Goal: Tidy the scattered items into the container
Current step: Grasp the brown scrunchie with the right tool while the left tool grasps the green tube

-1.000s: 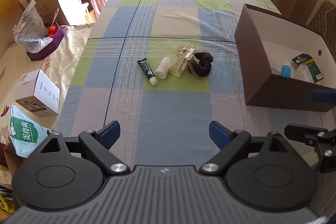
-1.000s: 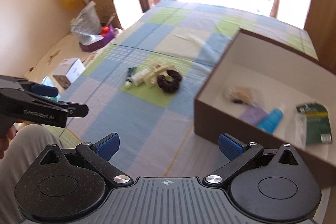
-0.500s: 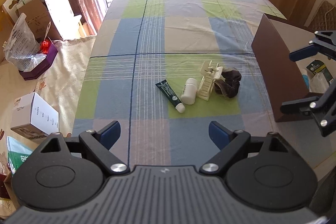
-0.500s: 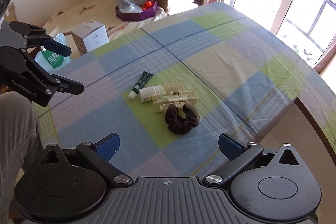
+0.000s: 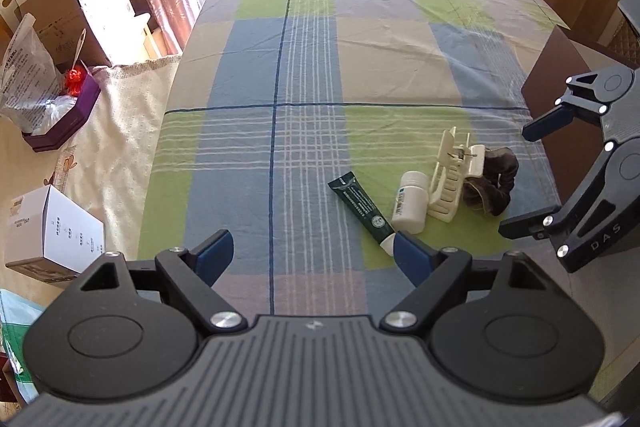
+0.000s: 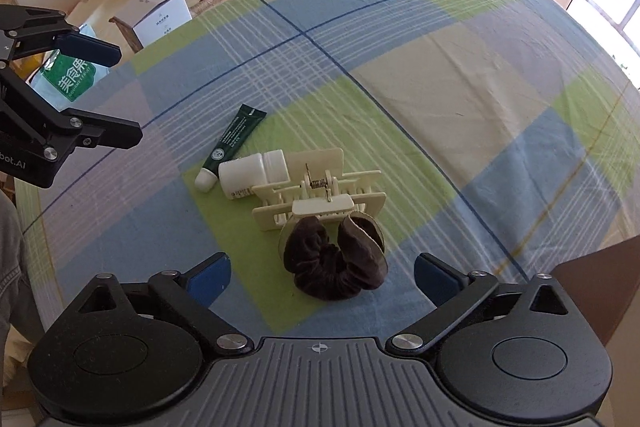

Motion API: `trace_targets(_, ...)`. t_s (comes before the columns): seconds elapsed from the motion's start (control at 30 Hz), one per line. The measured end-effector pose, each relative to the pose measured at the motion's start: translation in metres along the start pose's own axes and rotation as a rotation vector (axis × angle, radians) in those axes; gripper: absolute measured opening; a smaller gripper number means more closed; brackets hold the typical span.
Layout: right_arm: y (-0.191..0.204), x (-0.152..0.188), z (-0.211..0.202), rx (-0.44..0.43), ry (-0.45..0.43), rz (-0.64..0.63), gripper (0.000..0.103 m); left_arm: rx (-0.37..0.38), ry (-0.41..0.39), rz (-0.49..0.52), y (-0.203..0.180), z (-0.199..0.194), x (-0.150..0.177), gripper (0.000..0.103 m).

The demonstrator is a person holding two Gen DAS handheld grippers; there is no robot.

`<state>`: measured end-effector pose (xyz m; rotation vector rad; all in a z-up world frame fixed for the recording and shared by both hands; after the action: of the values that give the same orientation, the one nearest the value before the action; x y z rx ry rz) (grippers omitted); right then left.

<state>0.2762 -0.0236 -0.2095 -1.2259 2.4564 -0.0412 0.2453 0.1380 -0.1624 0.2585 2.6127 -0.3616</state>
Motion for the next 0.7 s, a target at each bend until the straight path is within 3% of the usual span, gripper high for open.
trace_targets(0.1,0.002,-0.004,0.012,0.015,0.033,-0.002,0.078,0.007,0.008,-0.03,0.004,0.006,0.0,0.082)
trace_targets(0.17,0.003,-0.004,0.015,0.03,0.041,-0.006,0.052,0.013,0.012,-0.048,0.005,0.01,0.0,0.081)
trace_targets(0.3,-0.001,-0.002,0.009,0.066,0.055,-0.003,0.027,0.032,0.014,-0.093,0.008,0.018,-0.001,0.072)
trace_targets(0.5,-0.023,0.006,-0.004,0.078,0.055,0.097,0.026,0.083,-0.003,-0.177,0.007,0.036,-0.012,0.063)
trace_targets(0.7,-0.04,0.01,-0.013,0.053,0.041,0.209,0.025,0.105,0.016,-0.227,0.005,0.066,-0.022,0.039)
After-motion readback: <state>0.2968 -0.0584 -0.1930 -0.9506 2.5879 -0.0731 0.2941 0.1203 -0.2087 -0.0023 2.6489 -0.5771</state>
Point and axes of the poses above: each gripper's, at about its wrist camera, not at the fingertips, and z roughly the way its jaws point, y to its left, x to its underside, the point moved 5 cm from there along z, roughly the way its jaws point, and after that the axes turned 14 degrees about x, right-handed, at the moved point
